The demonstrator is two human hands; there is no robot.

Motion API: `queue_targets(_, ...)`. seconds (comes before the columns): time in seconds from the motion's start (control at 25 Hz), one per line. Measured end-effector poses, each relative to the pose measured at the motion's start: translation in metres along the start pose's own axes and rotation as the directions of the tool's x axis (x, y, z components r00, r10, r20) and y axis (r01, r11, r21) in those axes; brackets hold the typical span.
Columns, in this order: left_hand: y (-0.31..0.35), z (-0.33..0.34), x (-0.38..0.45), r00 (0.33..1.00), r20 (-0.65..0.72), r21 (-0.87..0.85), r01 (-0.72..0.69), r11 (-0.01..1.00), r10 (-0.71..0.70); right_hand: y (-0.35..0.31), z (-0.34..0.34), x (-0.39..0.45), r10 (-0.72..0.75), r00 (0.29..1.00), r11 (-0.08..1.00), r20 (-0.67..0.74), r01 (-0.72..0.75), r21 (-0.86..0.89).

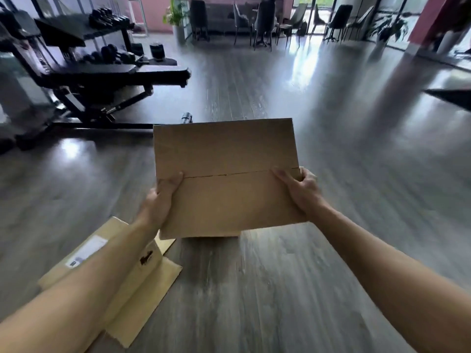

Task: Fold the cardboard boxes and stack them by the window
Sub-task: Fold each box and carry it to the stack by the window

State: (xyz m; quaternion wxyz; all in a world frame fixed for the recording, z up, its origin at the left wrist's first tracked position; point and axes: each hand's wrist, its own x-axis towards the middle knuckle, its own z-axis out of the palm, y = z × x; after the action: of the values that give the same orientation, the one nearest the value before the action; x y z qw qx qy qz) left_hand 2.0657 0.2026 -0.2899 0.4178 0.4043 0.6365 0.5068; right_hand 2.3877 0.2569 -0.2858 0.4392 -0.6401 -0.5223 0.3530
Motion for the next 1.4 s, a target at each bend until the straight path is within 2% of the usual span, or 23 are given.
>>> queue_targets(0.28,0.297,-0.059,-0.066,0.992,-0.121,-0.058,0.028,0.998,-0.035,-0.295,-0.1,-0.009,-0.045,0.997,0.998,0.064,0.042,0.042)
queue_targets(0.4,0.393,-0.105,-0.1,0.979,-0.202,-0.089,-0.01,0.996,-0.008,-0.409,-0.114,-0.03,-0.123,0.988,0.992,0.096,0.124,0.0)
queue_targets(0.6,0.451,-0.197,-0.159,0.955,-0.296,-0.142,-0.032,0.989,-0.011,-0.516,-0.083,-0.084,-0.215,0.961,0.974,0.175,0.224,-0.034)
queue_targets(0.84,0.461,-0.396,-0.263,0.854,-0.517,-0.127,-0.011,0.992,-0.057,-0.62,0.064,-0.213,-0.3,0.879,0.954,0.371,0.288,0.09)
queue_targets(0.96,0.462,-0.525,-0.347,0.727,-0.684,-0.096,-0.006,0.995,-0.062,-0.685,0.156,-0.315,-0.343,0.781,0.939,0.521,0.303,0.163)
queue_targets(1.08,0.463,-0.645,-0.449,0.571,-0.82,-0.069,-0.017,0.997,-0.048,-0.748,0.245,-0.434,-0.403,0.637,0.912,0.657,0.335,0.235)
queue_targets(1.16,0.46,-0.702,-0.511,0.475,-0.878,-0.07,-0.008,0.997,-0.058,-0.777,0.295,-0.506,-0.44,0.554,0.895,0.706,0.335,0.295)
queue_targets(1.28,0.442,-0.774,-0.622,0.253,-0.962,-0.107,0.012,0.994,-0.107,-0.81,0.367,-0.635,-0.471,0.363,0.873,0.804,0.321,0.367)
queue_targets(1.4,0.417,-0.827,-0.713,0.049,-0.988,-0.144,0.012,0.989,-0.145,-0.833,0.422,-0.753,-0.505,0.153,0.838,0.849,0.324,0.44)
